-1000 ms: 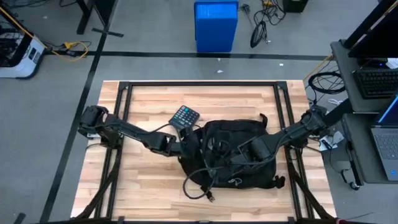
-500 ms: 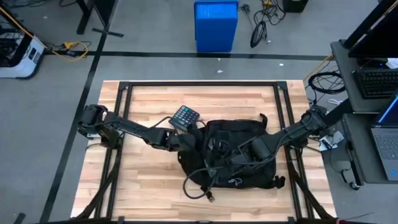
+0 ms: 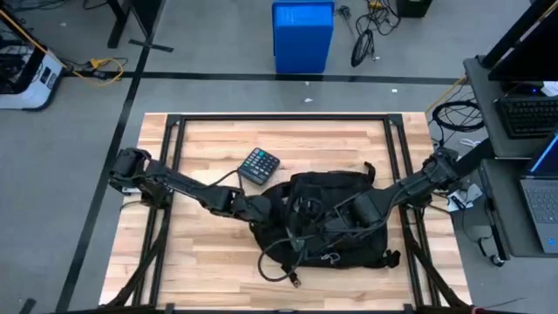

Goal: Unpack backpack
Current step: Put the black medicine organizer into the black backpack, then put the black calculator into the black backpack

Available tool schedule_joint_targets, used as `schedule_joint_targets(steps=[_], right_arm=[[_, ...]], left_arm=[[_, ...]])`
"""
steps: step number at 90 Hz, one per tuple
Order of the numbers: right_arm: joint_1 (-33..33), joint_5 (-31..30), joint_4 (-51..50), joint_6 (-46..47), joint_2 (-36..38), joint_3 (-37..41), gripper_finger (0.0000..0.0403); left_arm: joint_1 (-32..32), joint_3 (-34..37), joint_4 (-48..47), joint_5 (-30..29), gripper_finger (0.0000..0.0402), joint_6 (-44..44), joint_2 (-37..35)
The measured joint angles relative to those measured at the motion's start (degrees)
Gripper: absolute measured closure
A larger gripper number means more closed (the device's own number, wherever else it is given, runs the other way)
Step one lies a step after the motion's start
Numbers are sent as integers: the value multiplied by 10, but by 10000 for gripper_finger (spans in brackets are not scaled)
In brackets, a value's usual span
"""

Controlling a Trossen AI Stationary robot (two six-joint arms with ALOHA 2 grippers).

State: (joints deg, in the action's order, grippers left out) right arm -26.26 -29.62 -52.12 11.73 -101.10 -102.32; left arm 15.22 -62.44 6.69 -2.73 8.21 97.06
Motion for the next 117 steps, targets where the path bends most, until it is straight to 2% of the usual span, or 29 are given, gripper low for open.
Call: schedule_joint_targets(steps=[10, 30, 51, 65, 74, 87, 93, 98, 106, 117], right_arm=[[0, 1, 1, -5, 0, 0, 399], [0, -2, -4, -15, 0, 1, 399], [1, 2, -15, -13, 0, 1, 399], [3, -10, -15, -3, 0, -1, 399], [5, -14, -14, -3, 0, -1, 399], [4, -11, -18, -4, 0, -1, 399], [4, -9, -20, -5, 0, -1, 399], [4, -8, -20, -7, 0, -1, 399], [4, -8, -21, -8, 0, -1, 399], [4, -6, -23, -7, 0, -1, 399]], left_arm=[[9, 0, 9, 4, 392, -4, 12], [10, 0, 41, -35, 392, -11, 24], [7, 1, 59, -20, 392, -26, 38], [9, 1, 42, -8, 392, -43, 7], [12, 1, -30, -70, 392, -46, -48], [8, -1, -201, -273, 392, -2, -106], [1, 0, -278, -337, 392, 27, -115], [-7, -1, -342, -353, 391, 33, -117], [-16, 3, -432, -342, 378, 33, -104], [-19, 24, -493, -334, 327, 3, -75]])
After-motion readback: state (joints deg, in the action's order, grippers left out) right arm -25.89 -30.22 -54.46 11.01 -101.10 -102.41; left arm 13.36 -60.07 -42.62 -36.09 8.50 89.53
